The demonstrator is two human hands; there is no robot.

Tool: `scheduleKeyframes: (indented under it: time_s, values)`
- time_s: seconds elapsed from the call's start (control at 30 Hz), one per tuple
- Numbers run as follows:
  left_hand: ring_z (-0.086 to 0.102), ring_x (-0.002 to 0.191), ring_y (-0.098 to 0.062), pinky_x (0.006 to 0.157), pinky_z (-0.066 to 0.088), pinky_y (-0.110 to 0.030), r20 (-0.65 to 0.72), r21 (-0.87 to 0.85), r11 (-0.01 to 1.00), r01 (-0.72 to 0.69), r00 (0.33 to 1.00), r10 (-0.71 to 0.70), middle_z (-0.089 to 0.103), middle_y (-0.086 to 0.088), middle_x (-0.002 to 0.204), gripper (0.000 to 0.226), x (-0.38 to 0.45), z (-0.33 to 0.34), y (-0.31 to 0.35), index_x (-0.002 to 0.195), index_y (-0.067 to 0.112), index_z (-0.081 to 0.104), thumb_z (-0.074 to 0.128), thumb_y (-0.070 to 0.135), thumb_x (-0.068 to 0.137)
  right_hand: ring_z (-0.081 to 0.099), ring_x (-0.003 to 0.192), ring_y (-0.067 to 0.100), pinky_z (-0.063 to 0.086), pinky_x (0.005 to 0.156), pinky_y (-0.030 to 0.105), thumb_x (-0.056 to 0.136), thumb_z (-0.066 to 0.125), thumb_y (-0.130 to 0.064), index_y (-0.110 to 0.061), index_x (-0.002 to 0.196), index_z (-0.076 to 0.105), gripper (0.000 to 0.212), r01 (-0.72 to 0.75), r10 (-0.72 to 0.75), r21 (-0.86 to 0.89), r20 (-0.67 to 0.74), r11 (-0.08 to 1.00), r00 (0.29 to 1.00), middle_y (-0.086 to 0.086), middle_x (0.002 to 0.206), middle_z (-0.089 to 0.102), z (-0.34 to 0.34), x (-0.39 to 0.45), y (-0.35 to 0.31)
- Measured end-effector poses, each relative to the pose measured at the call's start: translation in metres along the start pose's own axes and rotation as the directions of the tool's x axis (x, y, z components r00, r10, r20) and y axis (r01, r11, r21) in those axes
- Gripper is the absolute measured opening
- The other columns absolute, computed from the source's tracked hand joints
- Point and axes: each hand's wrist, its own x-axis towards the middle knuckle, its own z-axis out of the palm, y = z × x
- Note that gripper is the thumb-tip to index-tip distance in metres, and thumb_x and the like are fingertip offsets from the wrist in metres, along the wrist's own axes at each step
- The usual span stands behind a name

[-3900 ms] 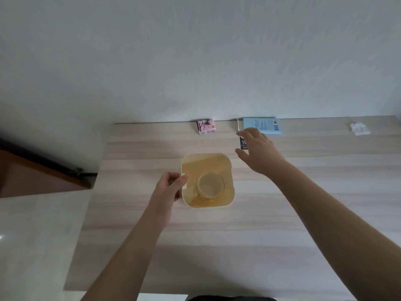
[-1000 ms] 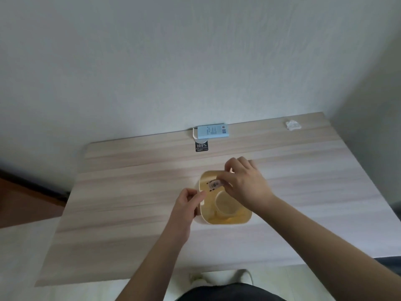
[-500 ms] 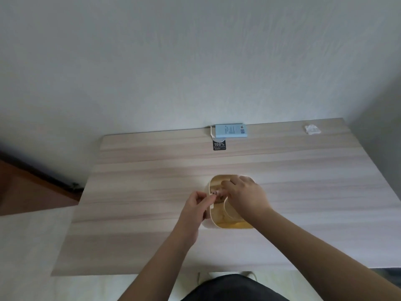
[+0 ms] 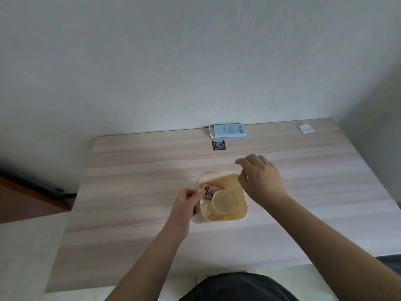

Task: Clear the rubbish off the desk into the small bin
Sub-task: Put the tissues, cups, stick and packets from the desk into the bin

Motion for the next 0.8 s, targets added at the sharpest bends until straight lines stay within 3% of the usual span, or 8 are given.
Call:
scheduleKeyframes:
  time_s: [0.17,0.33,0.67,0.8]
  values:
    - [0.046,0.06,-0.016,0.06,0.037,-0.032,-0.012,0.016,1.0,0.009,1.0,-0.008,0.054,0.005,0.061,0.024,0.013,0.004,0.002,0.091,0.011,0.055,0.072,0.026,0.082,0.062,0.086,0.036,0.05,0.072,0.042,0.08,0.059,-0.002,-0.008,0.11,0.068,0.031,-0.075,0.076,-0.026,0.024,0.997,0.997,0.011,0.1,0.068,-0.001,0.016,0.027]
    - [0.042,0.055,-0.012,0.057,0.033,-0.03,-0.022,0.045,0.999,0.013,1.0,-0.012,0.05,0.008,0.056,0.034,0.028,0.021,0.004,0.089,0.012,0.055,0.072,0.035,0.07,0.059,0.1,0.033,0.048,0.083,0.043,0.087,0.054,-0.009,-0.011,0.12,0.062,0.034,-0.171,0.173,-0.03,0.072,0.985,0.982,0.011,0.113,0.064,0.003,0.024,0.073]
    - [0.039,0.051,-0.009,0.056,0.03,-0.028,-0.011,0.124,0.992,0.0,1.0,0.001,0.045,0.01,0.055,0.033,0.066,0.119,0.012,0.088,0.013,0.056,0.072,0.036,0.07,0.057,0.103,0.032,0.046,0.087,0.044,0.088,0.054,-0.013,-0.012,0.123,0.06,0.035,-0.231,0.229,0.0,0.141,0.973,0.963,0.01,0.117,0.062,0.009,0.033,0.194]
    - [0.039,0.053,-0.009,0.057,0.031,-0.028,0.003,0.117,0.993,0.002,1.0,-0.002,0.046,0.011,0.055,0.043,0.083,0.162,0.014,0.09,0.013,0.056,0.074,0.043,0.064,0.056,0.106,0.032,0.046,0.088,0.045,0.09,0.053,-0.018,-0.014,0.128,0.056,0.038,-0.237,0.235,-0.011,0.191,0.971,0.953,0.009,0.122,0.06,0.016,0.04,0.249]
